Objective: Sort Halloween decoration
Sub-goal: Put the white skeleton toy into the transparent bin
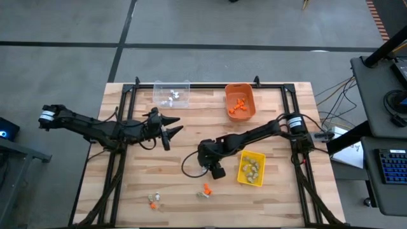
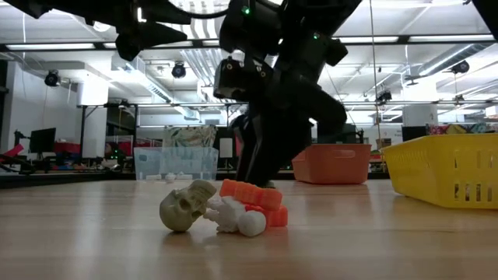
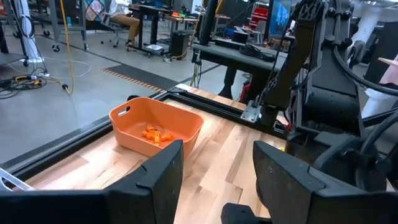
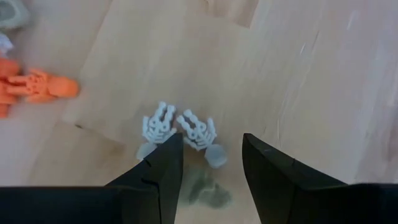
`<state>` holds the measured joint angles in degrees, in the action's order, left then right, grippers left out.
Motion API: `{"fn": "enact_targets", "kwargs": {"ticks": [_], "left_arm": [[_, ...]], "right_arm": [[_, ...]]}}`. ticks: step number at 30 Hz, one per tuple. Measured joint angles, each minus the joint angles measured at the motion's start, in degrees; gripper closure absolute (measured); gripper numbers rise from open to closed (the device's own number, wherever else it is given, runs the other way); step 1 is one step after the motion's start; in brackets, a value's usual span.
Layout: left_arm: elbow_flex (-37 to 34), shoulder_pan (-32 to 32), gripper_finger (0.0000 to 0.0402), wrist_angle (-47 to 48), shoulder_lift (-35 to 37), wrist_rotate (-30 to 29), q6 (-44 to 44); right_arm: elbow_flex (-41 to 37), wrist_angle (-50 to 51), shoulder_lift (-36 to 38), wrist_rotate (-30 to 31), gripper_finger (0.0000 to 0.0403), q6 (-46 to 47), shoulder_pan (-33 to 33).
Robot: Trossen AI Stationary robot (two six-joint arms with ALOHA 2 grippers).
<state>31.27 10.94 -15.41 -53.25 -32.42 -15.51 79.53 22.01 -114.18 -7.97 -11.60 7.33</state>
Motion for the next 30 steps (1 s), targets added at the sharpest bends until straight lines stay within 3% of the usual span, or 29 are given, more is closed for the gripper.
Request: {"fn": "enact_targets", "kwargs": {"ticks": [30], "left_arm": [[0.0, 0.0, 0.0225, 0.0, 0.0, 0.0, 1.5]], "right_arm": [[-0.4, -5.6, -2.2, 0.1, 0.0255, -1.9, -3.4]]}}
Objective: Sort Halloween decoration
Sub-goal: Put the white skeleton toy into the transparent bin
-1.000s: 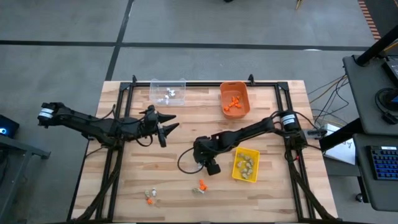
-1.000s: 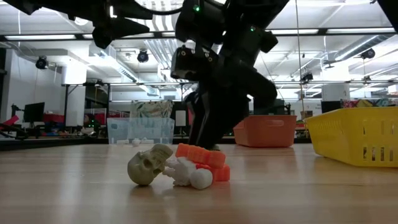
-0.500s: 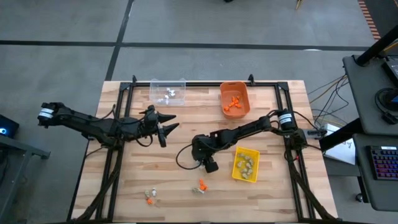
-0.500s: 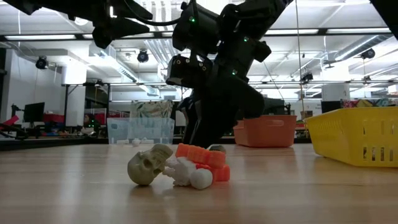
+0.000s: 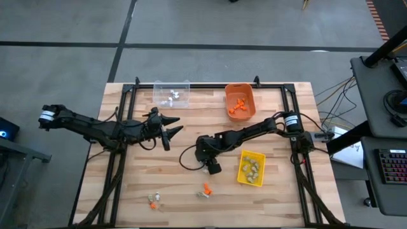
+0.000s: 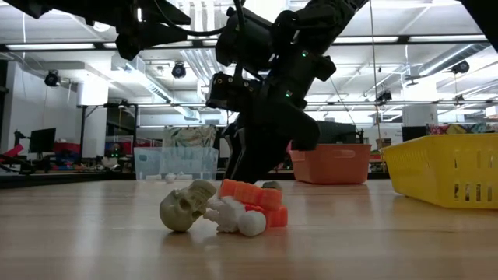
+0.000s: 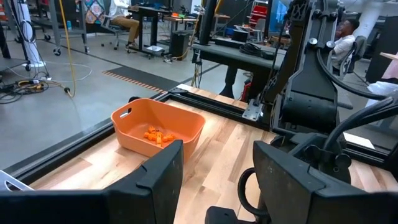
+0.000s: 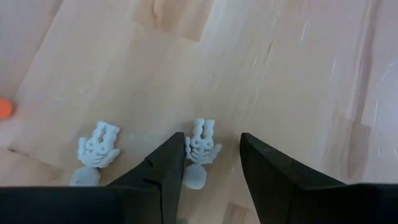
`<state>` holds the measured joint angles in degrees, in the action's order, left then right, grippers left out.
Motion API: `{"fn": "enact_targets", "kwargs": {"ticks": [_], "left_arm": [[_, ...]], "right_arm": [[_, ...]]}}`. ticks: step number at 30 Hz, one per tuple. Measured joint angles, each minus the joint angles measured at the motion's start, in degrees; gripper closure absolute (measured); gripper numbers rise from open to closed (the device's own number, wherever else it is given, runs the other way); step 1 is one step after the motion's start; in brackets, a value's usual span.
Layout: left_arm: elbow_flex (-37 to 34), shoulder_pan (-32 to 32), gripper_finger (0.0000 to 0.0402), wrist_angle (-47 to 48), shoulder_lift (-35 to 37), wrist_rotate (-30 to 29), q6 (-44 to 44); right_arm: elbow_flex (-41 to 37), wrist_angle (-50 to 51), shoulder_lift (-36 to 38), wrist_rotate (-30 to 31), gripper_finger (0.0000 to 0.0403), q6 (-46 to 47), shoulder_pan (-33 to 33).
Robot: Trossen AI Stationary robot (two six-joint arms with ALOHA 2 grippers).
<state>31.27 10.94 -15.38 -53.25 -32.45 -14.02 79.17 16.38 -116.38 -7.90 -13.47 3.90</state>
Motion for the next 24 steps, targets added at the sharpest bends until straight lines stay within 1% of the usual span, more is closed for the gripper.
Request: {"fn": "enact_targets", "kwargs": {"ticks": [9, 11, 15, 16, 24], "left_arm": [[0.0, 0.0, 0.0225, 0.0, 0.0, 0.0, 0.0], [0.0, 0.0, 0.0225, 0.0, 0.0, 0.0, 0.0], [0.0, 0.0, 0.0225, 0.0, 0.0, 0.0, 0.0], [0.0, 0.0, 0.0225, 0.0, 0.0, 0.0, 0.0], [0.0, 0.0, 0.0225, 0.1, 0.9, 0.0, 0.5]], "right_arm": [[-0.1, 0.2, 0.0, 0.0, 0.0258, 0.4, 0.0], [-0.1, 0.2, -0.2, -0.4, 0.0278, 0.4, 0.0], [-0.1, -0.2, -0.9, -3.9, 0.0362, 0.0, -0.3], [-0.1, -0.4, -1.1, -4.3, 0.0376, -0.3, -0.4], [0.2, -0.4, -0.4, -4.3, 0.0381, -0.4, -1.1]]}}
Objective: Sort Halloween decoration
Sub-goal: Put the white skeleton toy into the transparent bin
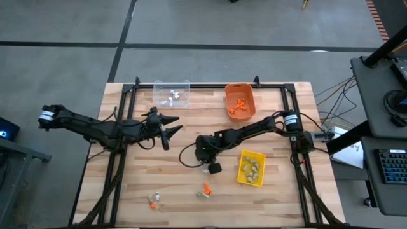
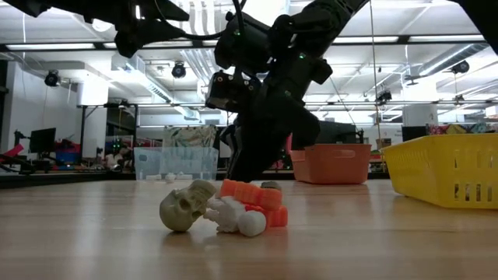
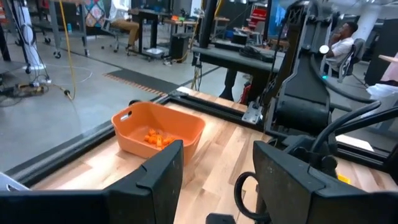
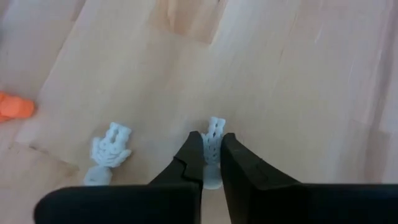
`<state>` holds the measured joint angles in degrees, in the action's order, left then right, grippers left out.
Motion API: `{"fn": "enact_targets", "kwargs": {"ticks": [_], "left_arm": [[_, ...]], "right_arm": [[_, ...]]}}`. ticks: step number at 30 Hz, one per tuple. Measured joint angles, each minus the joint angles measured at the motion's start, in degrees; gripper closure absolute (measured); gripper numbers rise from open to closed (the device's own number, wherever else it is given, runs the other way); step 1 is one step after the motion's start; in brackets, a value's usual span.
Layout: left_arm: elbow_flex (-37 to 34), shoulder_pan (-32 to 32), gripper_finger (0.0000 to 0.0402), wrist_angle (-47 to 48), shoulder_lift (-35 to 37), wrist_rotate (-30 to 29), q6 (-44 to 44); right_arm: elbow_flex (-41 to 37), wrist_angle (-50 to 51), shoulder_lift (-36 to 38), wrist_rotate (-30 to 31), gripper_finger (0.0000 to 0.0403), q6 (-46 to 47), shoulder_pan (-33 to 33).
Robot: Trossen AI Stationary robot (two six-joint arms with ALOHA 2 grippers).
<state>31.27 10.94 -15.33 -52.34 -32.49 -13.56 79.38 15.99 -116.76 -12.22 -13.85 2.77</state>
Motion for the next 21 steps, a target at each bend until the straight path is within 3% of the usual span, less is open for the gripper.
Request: {"fn": "enact_targets", "kwargs": {"ticks": [12, 16, 21], "left_arm": [[0.0, 0.0, 0.0225, 0.0, 10.2, 0.0, 7.1], [0.0, 0.0, 0.0225, 0.0, 13.3, 0.0, 9.7], [0.0, 0.0, 0.0225, 0.2, 15.8, 0.0, 12.4]], "right_arm": [[11.6, -0.3, 1.4, 0.3, 0.0383, -6.9, -7.5], [14.9, -6.5, 1.4, 0.4, 0.0383, -10.7, -12.0], [14.3, -22.6, 1.4, 0.3, 0.0383, -11.2, -18.0]]}}
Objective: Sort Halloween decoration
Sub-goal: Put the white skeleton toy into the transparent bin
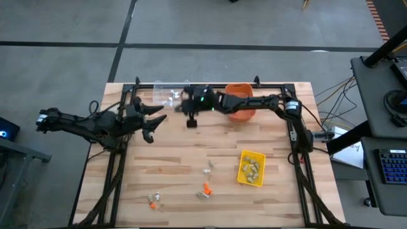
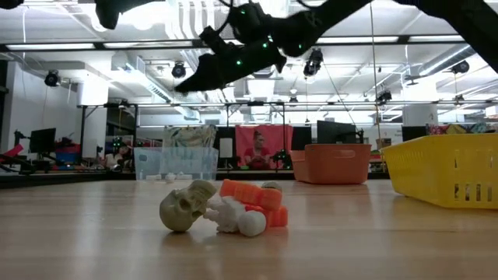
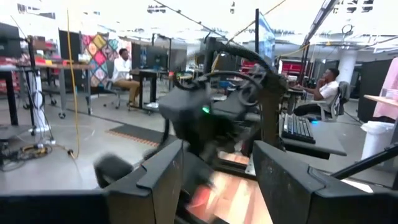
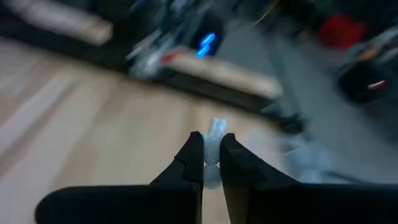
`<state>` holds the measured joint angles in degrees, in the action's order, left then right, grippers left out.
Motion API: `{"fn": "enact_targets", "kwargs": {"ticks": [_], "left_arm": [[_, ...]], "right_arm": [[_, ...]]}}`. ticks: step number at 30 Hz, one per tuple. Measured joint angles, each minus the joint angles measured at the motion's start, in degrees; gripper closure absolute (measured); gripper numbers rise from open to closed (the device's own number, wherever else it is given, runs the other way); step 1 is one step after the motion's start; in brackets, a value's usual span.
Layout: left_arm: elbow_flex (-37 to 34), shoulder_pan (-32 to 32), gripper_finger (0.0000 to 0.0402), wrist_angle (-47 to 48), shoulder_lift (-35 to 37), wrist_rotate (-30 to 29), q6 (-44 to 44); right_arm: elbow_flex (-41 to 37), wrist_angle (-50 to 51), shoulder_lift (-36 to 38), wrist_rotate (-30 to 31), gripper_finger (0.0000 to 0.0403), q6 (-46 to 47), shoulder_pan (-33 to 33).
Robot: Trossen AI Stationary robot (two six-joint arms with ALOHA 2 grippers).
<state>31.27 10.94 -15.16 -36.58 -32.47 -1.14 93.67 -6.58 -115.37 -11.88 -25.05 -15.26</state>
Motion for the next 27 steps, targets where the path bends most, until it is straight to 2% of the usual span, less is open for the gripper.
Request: {"fn": "enact_targets", "kwargs": {"ticks": [6, 11, 18, 27], "left_arm": [[0.0, 0.0, 0.0225, 0.0, 1.7, 0.0, 2.1], [0.0, 0.0, 0.0225, 0.0, 1.7, 0.0, 3.0], [0.0, 0.0, 0.0225, 0.0, 1.7, 0.0, 3.9], [0.0, 0.0, 0.0225, 0.1, 1.4, -0.1, 4.1]], "right_arm": [[-0.2, -15.2, -3.5, -0.1, 0.0383, 7.5, -6.8], [-0.2, -23.0, -8.3, -0.1, 0.0383, 12.6, -10.3], [0.4, -20.4, -10.4, 0.1, 0.0383, 19.5, -13.7], [0.8, -18.5, -10.4, -0.1, 0.0358, 18.4, -13.6]]}}
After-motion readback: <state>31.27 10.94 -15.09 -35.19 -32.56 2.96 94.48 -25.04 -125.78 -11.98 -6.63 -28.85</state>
